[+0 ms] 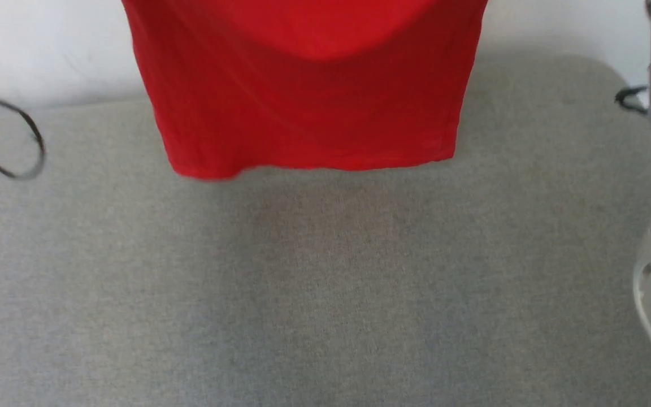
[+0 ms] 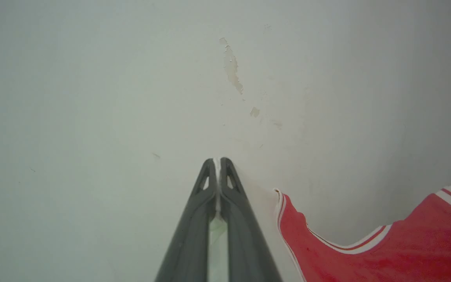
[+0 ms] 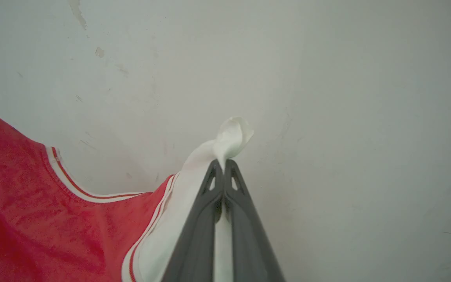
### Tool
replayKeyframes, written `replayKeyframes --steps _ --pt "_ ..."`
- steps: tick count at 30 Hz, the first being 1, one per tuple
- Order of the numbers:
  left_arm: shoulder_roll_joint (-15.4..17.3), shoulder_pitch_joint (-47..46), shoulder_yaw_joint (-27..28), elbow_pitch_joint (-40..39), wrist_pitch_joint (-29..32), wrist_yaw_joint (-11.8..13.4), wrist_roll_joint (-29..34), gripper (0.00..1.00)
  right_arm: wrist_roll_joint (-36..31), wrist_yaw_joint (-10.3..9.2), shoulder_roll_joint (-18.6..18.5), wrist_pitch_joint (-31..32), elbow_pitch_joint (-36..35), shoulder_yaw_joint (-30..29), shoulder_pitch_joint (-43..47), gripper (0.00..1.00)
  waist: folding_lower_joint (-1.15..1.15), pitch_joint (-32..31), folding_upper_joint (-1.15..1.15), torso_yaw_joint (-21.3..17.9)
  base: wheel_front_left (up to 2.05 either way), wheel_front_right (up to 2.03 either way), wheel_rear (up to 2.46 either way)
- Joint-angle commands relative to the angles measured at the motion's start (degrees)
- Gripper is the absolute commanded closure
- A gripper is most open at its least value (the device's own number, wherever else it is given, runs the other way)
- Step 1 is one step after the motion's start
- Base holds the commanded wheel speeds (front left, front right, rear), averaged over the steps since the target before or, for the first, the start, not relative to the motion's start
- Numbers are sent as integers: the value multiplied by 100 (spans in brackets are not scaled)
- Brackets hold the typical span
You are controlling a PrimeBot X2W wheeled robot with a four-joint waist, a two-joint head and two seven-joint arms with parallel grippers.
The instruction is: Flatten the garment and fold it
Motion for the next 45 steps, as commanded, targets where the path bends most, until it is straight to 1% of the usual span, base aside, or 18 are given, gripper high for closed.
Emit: replayKeyframes --steps 1,8,14,20,29,31,33,37,42,45 --pt "23 -198 31 51 -103 -46 59 100 -78 -4 4 -64 58 -3 -196 100 -1 482 0 -44 0 0 0" --pt "26 -902 185 237 -596 -144 100 100 -461 -4 4 -360 270 -72 -949 100 -1 1391 0 29 0 0 0" --pt "-16 -1365 293 388 -1210 -269 126 100 -786 -4 4 -546 378 -126 -1502 100 -1 2061 0 234 0 0 0" --pt "-115 -1643 393 542 -1925 -630 -2 100 -1170 -4 4 -705 432 -264 -1963 100 -1 2569 0 466 0 0 0" --pt "-102 -1726 652 883 -2678 -942 -267 100 -1764 -4 4 -1101 400 -475 -2310 100 -1 3112 0 676 0 0 0" --pt "-94 -1631 676 904 -2773 -1037 -342 100 -1765 -4 4 -1196 440 -445 -2270 100 -1 3174 0 692 0 0 0" --pt "-82 -1581 688 894 -2816 -1075 -371 100 -1753 -4 4 -1232 460 -411 -2244 100 -1 3201 0 700 0 0 0" --pt "-22 -1248 741 704 -2954 -1204 -508 100 -1578 -4 4 -1385 529 -161 -2031 100 -1 3216 0 701 0 0 0" --pt "100 -458 794 180 -3019 -1277 -697 100 -1077 -4 4 -1603 432 140 -1463 100 -1 3038 0 715 0 0 0" --pt "245 169 776 -151 -3015 -1285 -755 100 -685 -4 4 -1636 162 293 -910 100 -1 2842 0 684 0 0 0"
